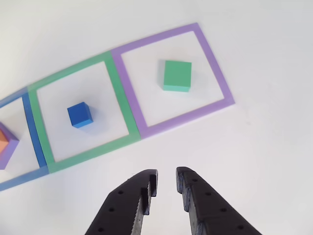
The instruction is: Tower of hanoi
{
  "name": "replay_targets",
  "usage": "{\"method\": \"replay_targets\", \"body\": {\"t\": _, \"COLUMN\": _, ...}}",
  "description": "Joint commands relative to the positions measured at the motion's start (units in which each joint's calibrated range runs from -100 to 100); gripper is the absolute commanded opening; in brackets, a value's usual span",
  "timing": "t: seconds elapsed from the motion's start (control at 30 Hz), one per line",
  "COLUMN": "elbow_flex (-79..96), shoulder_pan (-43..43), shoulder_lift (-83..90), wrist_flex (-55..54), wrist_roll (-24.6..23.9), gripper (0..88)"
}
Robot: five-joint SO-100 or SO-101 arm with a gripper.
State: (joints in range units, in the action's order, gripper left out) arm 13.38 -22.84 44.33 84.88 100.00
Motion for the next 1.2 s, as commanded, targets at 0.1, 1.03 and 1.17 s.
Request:
{"method": "replay_targets", "body": {"t": 0.1, "elbow_flex": -4.7, "shoulder_pan": -3.5, "shoulder_lift": -0.7, "wrist_flex": 1.3, "wrist_roll": 0.0, "gripper": 0.0}}
{"method": "replay_targets", "body": {"t": 1.03, "elbow_flex": 70.7, "shoulder_pan": -10.4, "shoulder_lift": -8.8, "wrist_flex": -104.1, "wrist_roll": 0.0, "gripper": 27.3}}
{"method": "replay_targets", "body": {"t": 1.17, "elbow_flex": 71.7, "shoulder_pan": -9.5, "shoulder_lift": -17.6, "wrist_flex": -115.0, "wrist_roll": 0.0, "gripper": 27.9}}
